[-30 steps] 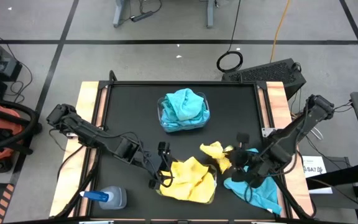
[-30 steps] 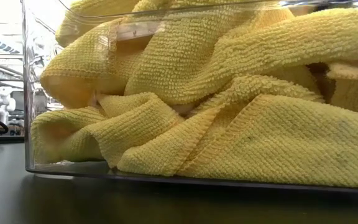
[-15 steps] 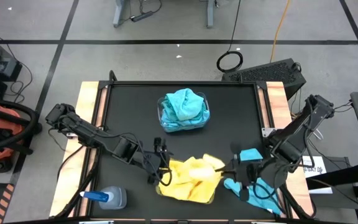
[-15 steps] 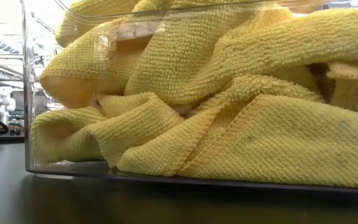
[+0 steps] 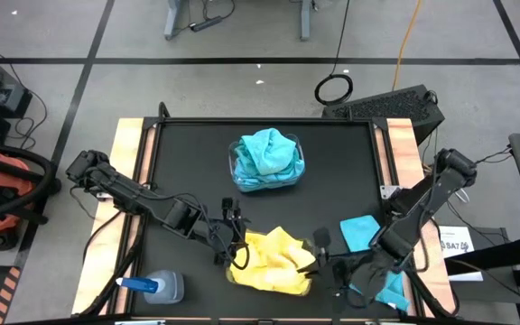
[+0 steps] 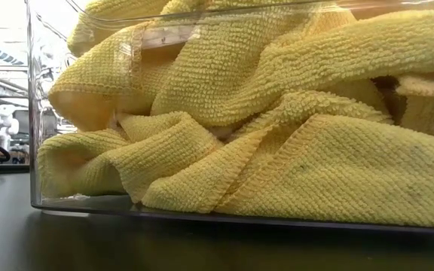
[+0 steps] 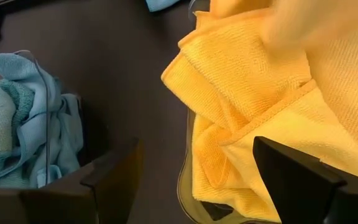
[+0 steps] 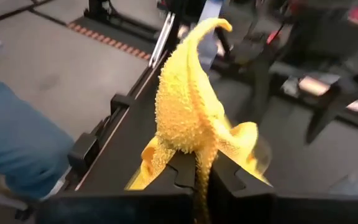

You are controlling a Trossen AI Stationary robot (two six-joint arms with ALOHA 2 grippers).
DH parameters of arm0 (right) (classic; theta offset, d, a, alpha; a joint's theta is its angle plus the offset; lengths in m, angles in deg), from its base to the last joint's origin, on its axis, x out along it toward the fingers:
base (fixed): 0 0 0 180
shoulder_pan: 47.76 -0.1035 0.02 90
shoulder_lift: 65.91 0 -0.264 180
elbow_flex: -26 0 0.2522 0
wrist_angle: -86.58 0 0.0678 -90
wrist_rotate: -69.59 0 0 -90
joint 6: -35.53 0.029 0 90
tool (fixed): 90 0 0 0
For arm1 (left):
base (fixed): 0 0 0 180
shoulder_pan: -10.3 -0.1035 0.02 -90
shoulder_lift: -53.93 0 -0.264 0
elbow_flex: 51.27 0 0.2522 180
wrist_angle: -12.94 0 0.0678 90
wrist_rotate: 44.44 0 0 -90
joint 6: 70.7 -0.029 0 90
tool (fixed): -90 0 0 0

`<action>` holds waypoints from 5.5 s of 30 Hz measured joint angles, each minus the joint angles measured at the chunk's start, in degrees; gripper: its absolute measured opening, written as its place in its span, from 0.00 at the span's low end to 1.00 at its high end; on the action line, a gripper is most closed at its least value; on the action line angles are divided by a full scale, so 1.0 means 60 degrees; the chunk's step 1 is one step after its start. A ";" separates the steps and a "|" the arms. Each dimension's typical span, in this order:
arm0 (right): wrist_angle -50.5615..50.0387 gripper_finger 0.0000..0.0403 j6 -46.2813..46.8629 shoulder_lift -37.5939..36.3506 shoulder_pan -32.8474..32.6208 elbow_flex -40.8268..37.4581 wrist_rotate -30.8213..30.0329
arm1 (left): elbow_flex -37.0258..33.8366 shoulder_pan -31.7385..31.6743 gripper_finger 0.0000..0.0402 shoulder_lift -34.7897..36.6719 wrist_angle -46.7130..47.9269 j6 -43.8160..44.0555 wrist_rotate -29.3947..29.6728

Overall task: Sort microfiber towel by color & place in baskets
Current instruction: Put the yellow microfiber towel into the bottom transparent bin, then put the blue microfiber towel into the top transparent bin

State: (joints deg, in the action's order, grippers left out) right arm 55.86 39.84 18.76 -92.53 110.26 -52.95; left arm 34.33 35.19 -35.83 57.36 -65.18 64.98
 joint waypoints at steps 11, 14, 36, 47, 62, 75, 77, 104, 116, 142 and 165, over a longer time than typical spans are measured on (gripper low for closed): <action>-0.0988 0.00 0.1587 0.1716 0.0874 -0.0004 0.1335 | 0.0000 0.0000 0.77 0.0000 0.0000 -0.0007 0.0033; -0.1065 0.00 0.1674 0.2142 0.1160 -0.0004 0.1901 | 0.0000 0.0051 0.77 0.0016 -0.0054 -0.0004 0.0015; -0.0832 0.04 0.1817 0.3942 0.2407 0.0018 0.5123 | 0.0004 0.0378 0.77 0.0116 -0.1252 -0.0572 -0.0557; -0.1128 0.45 0.1632 0.2899 0.2313 -0.0029 0.5217 | 0.0004 0.0375 0.77 0.0113 -0.1249 -0.0568 -0.0557; -0.3579 0.69 0.2804 0.0026 0.1235 -0.0015 0.4171 | 0.0004 0.0298 0.77 0.0113 -0.1278 -0.0747 -0.0564; -0.6530 0.69 0.6679 0.0420 -0.0389 -0.0007 0.3869 | 0.0004 0.0101 0.77 0.0106 -0.1552 -0.0996 -0.0550; -0.7173 0.70 0.7476 0.0616 -0.0727 -0.0022 0.3868 | 0.0004 0.0092 0.77 0.0106 -0.1676 -0.1075 -0.0550; -0.5998 0.71 1.4933 0.1445 -0.4232 -0.3398 0.4143 | 0.0004 -0.0277 0.77 0.0106 -0.1774 -0.1559 -0.0695; -0.4680 0.30 1.3847 0.1887 -0.3782 -0.3446 0.3359 | 0.0004 -0.0409 0.77 0.0106 -0.1776 -0.1734 -0.0717; -0.8226 0.00 1.1099 -0.1992 -0.1296 -0.3424 -0.2779 | 0.0004 -0.0423 0.77 0.0106 -0.0423 -0.1476 0.2616; 0.1242 0.00 -0.2949 -0.4124 0.4791 -0.3402 -0.1845 | -0.0064 -0.0459 0.77 0.0106 0.0595 -0.0562 0.2445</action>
State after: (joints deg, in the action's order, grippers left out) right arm 63.31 22.14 -5.98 -63.78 89.85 -64.02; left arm 33.95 32.43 -35.19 60.93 -68.56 79.65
